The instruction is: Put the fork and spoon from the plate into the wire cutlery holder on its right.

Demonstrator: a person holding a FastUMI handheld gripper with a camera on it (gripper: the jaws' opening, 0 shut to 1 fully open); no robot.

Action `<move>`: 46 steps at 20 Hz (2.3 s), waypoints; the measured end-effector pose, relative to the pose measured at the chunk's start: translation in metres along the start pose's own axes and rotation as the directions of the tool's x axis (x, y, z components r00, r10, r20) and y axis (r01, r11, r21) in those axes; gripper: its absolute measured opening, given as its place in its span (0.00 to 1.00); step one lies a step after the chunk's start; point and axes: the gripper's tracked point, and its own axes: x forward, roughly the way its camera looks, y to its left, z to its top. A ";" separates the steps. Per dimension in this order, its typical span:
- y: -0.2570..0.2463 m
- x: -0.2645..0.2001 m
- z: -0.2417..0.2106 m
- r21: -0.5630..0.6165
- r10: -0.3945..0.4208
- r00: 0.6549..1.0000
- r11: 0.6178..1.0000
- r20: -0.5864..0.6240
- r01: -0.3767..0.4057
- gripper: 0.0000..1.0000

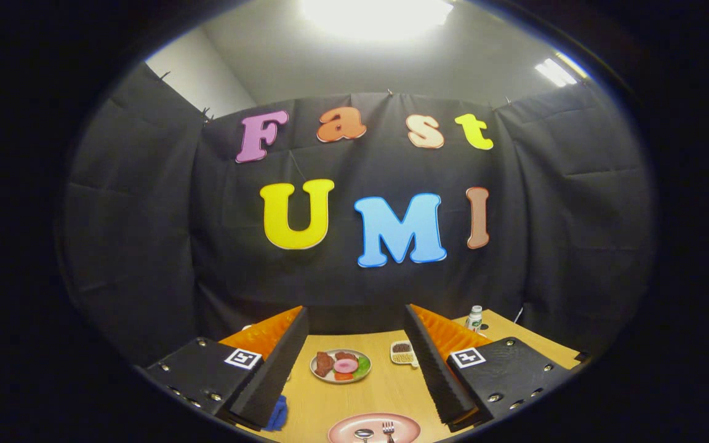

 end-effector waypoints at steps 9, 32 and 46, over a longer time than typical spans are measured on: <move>-0.030 0.005 -0.127 -0.081 -0.089 0.911 0.995 -0.402 0.062 0.91; -0.062 -0.060 -0.375 -0.210 -0.182 0.284 0.975 -0.941 -0.070 0.75; -0.067 -0.052 -0.414 -0.235 -0.203 0.198 0.959 -0.959 -0.158 0.30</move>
